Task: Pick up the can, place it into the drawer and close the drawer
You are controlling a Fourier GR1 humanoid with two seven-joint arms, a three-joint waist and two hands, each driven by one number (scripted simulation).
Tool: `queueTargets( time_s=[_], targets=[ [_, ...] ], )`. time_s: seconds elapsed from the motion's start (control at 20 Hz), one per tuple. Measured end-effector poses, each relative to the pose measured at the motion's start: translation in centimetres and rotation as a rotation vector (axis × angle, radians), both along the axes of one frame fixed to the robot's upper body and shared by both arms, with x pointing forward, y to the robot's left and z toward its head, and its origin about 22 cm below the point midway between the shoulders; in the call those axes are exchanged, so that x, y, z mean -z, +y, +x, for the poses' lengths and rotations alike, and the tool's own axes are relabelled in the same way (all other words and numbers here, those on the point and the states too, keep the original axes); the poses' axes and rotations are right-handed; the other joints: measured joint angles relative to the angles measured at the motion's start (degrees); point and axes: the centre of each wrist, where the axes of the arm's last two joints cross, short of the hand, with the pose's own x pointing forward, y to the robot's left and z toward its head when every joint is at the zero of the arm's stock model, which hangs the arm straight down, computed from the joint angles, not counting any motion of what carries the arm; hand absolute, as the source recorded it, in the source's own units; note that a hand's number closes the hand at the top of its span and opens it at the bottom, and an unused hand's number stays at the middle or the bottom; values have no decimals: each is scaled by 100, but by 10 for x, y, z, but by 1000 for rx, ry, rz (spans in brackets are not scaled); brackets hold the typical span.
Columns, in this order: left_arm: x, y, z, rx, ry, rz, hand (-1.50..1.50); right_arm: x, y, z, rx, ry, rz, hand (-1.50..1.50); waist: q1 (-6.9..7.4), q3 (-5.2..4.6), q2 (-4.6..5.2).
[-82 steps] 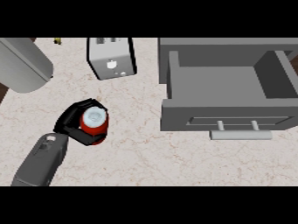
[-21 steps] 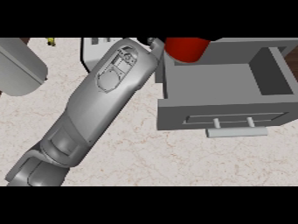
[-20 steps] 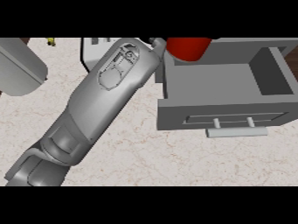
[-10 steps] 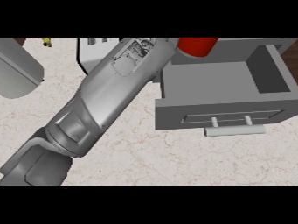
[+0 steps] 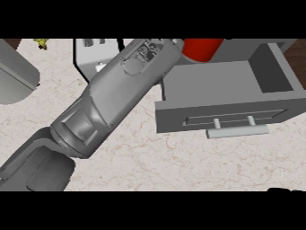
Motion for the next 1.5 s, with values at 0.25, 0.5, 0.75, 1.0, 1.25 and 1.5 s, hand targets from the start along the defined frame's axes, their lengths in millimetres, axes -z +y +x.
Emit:
queueTargets(
  time_s=[0.25, 0.5, 0.75, 1.0, 1.25, 1.5],
  targets=[
    [12, 1, 1, -33, -21, 29, 150, 0, -4, 6, -5, -5, -2, -150, -68, 3, 16],
    [30, 5, 2, -58, -33, 71, 150, -4, -3, 11, -13, -18, -2, -150, -152, 3, 40],
    [44, 10, 4, -69, -54, 111, -150, -3, 2, 15, -17, -19, -5, -150, -193, 4, 58],
    [48, 11, 5, -110, -49, 122, -150, -5, 4, 15, -26, -23, -13, -150, -244, 3, 63],
    [55, 13, 5, -162, -52, 114, -150, -10, 4, 14, -42, -34, -15, -150, -348, 4, 83],
    [60, 15, 5, -188, -58, 101, -150, -13, 3, 16, -40, -40, -23, -150, -310, 2, 86]
  ],
)
